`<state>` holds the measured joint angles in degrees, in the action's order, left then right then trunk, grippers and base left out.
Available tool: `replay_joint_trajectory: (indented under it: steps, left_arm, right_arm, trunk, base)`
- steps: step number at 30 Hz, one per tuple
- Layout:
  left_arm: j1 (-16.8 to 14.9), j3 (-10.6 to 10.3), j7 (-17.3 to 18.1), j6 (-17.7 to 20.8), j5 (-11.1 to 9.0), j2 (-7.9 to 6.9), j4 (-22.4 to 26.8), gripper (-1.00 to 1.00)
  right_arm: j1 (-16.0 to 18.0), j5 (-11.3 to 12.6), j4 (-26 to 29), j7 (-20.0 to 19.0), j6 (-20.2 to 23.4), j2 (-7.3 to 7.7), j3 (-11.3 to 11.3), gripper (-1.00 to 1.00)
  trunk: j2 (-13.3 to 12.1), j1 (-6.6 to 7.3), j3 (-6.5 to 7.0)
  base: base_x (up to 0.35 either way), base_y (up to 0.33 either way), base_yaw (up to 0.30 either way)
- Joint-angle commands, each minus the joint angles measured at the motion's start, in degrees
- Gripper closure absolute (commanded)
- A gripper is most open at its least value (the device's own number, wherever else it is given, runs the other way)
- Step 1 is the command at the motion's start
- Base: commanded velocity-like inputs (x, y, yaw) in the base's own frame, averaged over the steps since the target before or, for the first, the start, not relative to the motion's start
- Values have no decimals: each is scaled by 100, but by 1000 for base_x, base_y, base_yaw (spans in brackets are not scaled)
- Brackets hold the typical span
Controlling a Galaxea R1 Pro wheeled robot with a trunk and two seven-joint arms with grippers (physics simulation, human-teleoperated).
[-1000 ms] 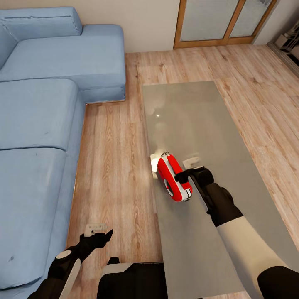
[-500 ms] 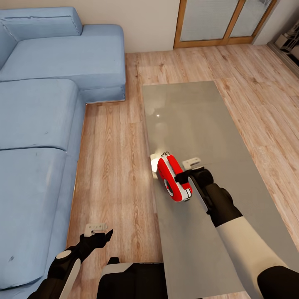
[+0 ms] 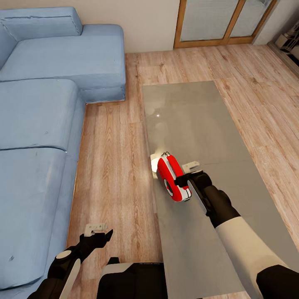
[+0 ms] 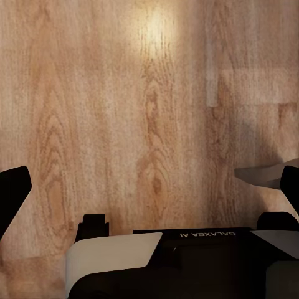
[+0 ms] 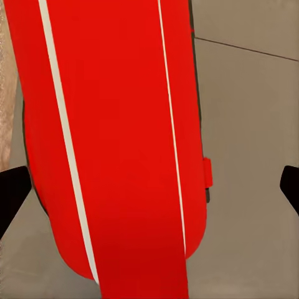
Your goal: Turn on the radio receiver that's on the table in the living room.
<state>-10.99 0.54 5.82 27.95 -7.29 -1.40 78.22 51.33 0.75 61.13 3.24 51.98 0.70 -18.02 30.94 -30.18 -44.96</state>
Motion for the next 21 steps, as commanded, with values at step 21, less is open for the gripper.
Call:
replay_joint_trajectory:
  steps: [21]
  left_arm:
    - [0,-1,-1,0,0,1,0,-100]
  right_arm:
    - [1,-18,-277,-25,-293,0,0,-100]
  trunk:
    - [0,0,0]
  base:
    - [0,0,0]
